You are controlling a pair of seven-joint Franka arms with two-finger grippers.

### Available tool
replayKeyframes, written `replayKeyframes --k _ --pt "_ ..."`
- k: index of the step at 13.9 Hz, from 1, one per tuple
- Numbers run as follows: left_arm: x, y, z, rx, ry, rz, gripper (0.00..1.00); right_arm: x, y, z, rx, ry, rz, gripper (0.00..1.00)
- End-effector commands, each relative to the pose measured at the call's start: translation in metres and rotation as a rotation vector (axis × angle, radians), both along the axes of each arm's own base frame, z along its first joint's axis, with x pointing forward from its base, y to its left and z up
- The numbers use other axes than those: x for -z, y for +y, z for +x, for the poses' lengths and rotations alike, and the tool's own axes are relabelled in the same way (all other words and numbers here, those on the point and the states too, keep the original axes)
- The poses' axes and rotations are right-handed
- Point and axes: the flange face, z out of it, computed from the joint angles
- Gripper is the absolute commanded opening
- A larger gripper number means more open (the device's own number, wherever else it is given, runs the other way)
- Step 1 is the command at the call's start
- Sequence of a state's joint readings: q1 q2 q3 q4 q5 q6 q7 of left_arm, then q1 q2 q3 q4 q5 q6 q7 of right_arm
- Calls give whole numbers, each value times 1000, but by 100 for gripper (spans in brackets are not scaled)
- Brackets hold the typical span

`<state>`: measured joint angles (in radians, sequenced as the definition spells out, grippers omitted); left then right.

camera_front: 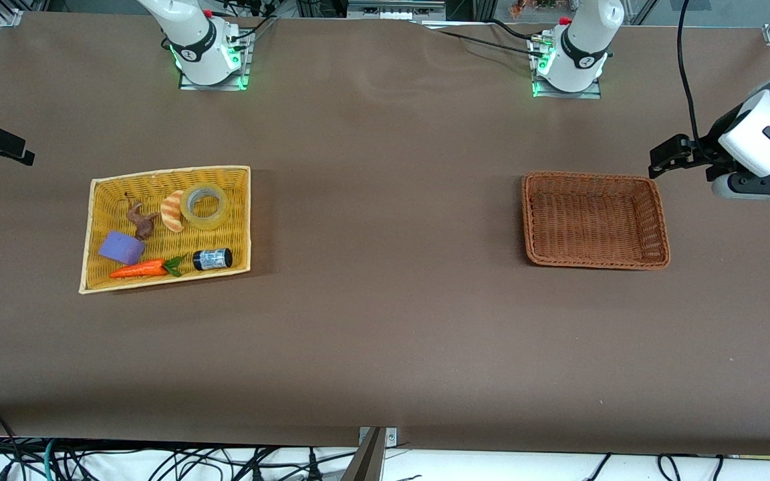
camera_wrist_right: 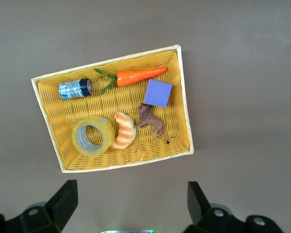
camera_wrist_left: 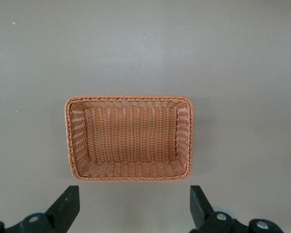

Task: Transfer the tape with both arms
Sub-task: 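Move the right gripper down over the tape roll in the yellow tray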

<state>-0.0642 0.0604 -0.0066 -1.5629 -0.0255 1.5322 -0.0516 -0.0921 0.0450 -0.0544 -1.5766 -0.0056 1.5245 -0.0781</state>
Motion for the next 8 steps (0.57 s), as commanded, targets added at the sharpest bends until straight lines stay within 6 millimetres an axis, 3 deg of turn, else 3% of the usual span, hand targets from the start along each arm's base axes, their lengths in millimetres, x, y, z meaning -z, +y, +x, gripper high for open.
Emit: replayKeyframes --k 1,4,8 --pt "-8 -1 0 10 1 -9 100 -5 -2 2 2 -5 6 100" --pt "-8 -1 0 10 1 -9 100 1 -3 6 6 -2 12 100" --pt "-8 -1 0 10 3 -9 100 75 -2 34 -1 103 19 100"
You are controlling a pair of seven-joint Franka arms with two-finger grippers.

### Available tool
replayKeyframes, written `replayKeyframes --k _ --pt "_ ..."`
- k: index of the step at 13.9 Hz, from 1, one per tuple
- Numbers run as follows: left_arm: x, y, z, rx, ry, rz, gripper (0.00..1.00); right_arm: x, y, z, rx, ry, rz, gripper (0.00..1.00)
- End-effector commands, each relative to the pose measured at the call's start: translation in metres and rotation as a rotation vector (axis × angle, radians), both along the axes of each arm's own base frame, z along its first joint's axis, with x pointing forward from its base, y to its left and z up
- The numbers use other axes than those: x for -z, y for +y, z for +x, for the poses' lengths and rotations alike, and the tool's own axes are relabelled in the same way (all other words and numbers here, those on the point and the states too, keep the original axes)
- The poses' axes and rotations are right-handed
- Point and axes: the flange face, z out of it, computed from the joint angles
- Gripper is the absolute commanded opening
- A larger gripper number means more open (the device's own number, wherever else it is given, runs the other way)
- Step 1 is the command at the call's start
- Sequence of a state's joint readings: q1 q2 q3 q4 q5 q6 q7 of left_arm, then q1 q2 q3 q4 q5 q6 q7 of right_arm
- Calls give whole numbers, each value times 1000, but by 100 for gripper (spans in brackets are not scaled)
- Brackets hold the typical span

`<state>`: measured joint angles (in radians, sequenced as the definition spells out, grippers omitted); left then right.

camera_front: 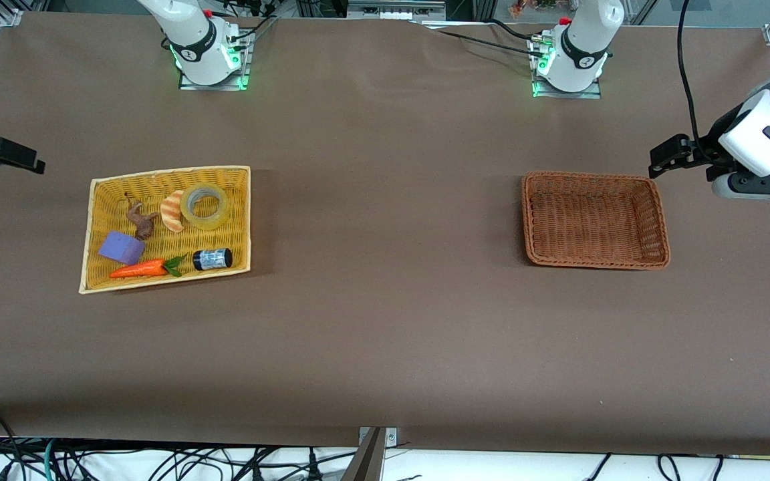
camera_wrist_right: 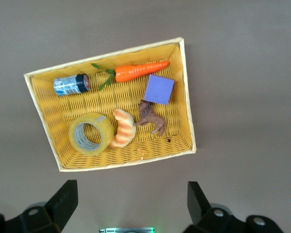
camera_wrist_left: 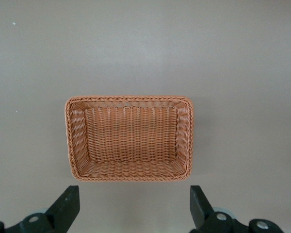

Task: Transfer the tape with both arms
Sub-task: 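Move the right gripper down over the tape roll in the yellow tray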

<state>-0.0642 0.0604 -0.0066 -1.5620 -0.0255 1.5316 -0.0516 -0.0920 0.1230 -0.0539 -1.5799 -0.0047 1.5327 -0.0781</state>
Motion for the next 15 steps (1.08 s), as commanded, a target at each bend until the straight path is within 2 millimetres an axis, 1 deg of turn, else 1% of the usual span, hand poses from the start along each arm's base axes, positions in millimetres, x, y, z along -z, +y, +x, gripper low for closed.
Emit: replayKeyframes --k 1,2,3,4,5,6,7,8,10,11,13,15 --pt "-7 -1 0 9 2 -9 100 51 1 18 -2 56 19 100" --pt "-7 -1 0 9 3 -9 100 65 4 20 -8 53 18 100" --pt "-7 -1 0 10 3 -9 100 86 11 21 -24 45 11 100" --pt "-7 -1 0 9 3 -9 100 113 24 19 -45 32 9 100" --pt "-7 -1 0 10 3 -9 100 141 31 13 -46 16 7 100" --pt "-7 -1 0 9 3 -9 100 164 46 5 -63 1 9 100" --pt "-7 -1 0 9 3 -9 100 183 58 -1 -81 -19 10 100" --pt "-7 -1 0 9 3 -9 100 200 63 -8 -89 -36 10 100" --pt "-7 -1 0 9 3 -9 100 232 78 -23 -115 -70 12 100" --pt "-7 -1 0 10 3 -9 100 246 84 -32 -124 -84 13 100" --pt "-7 -1 0 9 3 -9 100 265 99 -46 -139 -110 16 100" --pt "-7 -1 0 10 3 -9 100 274 112 -53 -138 -122 16 100"
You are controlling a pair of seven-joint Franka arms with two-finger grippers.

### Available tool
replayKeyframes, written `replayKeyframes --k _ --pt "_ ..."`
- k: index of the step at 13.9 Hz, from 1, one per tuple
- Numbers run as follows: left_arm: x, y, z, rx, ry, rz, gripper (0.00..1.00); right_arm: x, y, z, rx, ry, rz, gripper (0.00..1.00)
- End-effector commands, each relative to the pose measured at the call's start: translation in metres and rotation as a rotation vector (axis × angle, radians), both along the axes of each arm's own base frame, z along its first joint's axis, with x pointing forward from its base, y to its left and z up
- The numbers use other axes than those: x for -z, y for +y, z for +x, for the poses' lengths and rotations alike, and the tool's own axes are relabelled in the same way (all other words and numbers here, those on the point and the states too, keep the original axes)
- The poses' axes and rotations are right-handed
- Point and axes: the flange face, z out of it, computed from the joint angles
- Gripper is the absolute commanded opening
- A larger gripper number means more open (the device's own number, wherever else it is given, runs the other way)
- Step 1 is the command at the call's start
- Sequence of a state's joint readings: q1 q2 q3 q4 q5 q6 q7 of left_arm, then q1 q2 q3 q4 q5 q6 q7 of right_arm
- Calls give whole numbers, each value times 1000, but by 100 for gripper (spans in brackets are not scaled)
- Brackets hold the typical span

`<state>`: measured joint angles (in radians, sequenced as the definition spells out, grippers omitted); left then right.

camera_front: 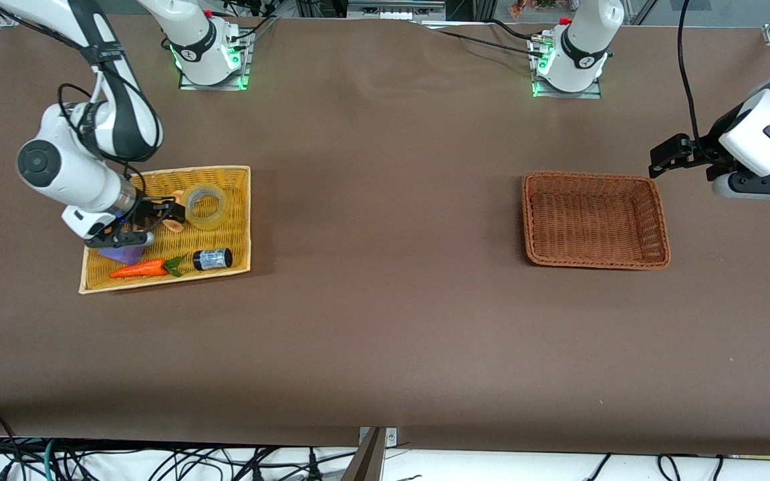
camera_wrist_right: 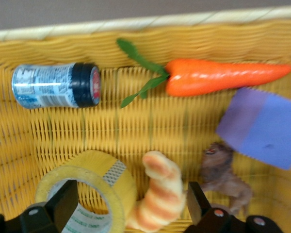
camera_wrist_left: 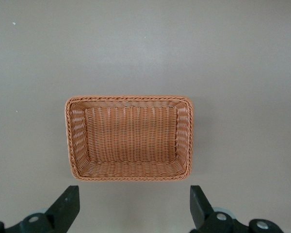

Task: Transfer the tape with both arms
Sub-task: 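Grasp the yellow tape roll with the right gripper and lift it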

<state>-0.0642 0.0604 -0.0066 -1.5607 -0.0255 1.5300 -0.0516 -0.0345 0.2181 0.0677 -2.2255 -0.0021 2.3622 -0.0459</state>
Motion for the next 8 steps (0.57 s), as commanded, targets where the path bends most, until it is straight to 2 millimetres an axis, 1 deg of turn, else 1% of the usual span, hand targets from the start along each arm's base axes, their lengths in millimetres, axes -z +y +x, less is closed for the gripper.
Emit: replayKeyframes --k 1,5,8 --pt "-7 -1 0 9 3 -9 100 1 15 -18 4 -38 5 100" --pt "-7 -1 0 9 3 -9 100 19 16 -30 -6 -57 3 100" --pt "-7 -1 0 9 3 -9 100 30 22 -41 -21 -69 4 100"
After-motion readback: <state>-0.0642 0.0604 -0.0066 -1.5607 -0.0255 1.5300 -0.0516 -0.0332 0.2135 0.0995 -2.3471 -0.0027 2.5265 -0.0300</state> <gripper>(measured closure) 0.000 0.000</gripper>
